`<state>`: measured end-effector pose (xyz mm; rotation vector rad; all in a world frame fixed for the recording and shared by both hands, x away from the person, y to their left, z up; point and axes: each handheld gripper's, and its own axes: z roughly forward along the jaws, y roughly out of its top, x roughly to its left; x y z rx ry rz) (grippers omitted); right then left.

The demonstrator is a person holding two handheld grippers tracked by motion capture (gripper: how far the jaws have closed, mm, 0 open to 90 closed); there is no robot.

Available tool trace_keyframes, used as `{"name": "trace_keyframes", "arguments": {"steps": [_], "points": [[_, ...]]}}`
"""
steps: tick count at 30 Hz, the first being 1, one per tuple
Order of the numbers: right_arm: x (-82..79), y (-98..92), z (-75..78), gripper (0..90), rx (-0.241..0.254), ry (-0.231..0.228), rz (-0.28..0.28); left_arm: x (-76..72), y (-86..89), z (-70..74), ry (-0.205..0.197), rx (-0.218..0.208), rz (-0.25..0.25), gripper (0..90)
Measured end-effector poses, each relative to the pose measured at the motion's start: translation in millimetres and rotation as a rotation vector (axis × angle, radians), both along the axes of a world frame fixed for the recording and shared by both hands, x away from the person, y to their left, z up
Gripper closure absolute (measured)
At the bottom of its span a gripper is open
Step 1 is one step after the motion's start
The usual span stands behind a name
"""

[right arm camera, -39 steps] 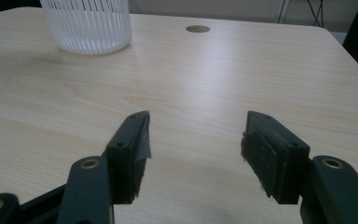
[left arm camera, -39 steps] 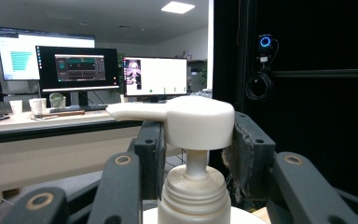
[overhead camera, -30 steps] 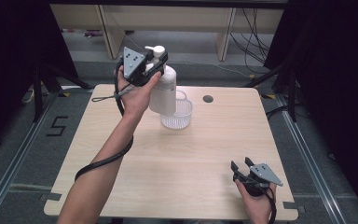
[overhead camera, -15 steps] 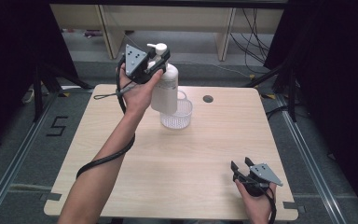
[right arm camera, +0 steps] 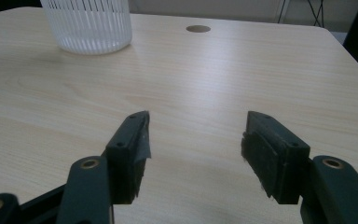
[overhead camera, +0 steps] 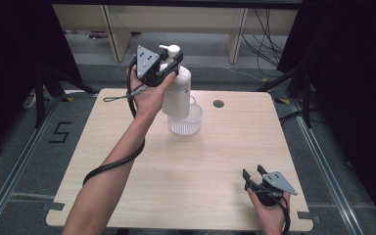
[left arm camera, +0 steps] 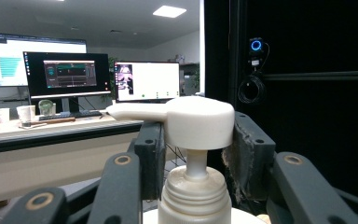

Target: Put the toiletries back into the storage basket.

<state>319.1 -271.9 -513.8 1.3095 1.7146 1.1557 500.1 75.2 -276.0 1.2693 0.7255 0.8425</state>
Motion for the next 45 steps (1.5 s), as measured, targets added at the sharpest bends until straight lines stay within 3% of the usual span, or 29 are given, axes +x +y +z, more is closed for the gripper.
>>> {"name": "trace_keyframes", "arguments": {"steps": [25, 35, 45], "points": [[-1.1, -0.7, 0.6, 41.4, 0.012, -0.004, 0.008, 13.1, -7.8, -5.0, 0.015, 0.01, -0.011, 59.1], [-1.4, 1.0, 0.0, 41.4, 0.045, 0.008, 0.004, 19.0, -9.7, -10.7, 0.025, 0.029, -0.005, 59.1], [-1.2, -0.8, 0.6, 41.4, 0.014, -0.005, 0.009, 26.2, -13.2, -17.5, 0.037, 0.031, -0.002, 59.1]]}}
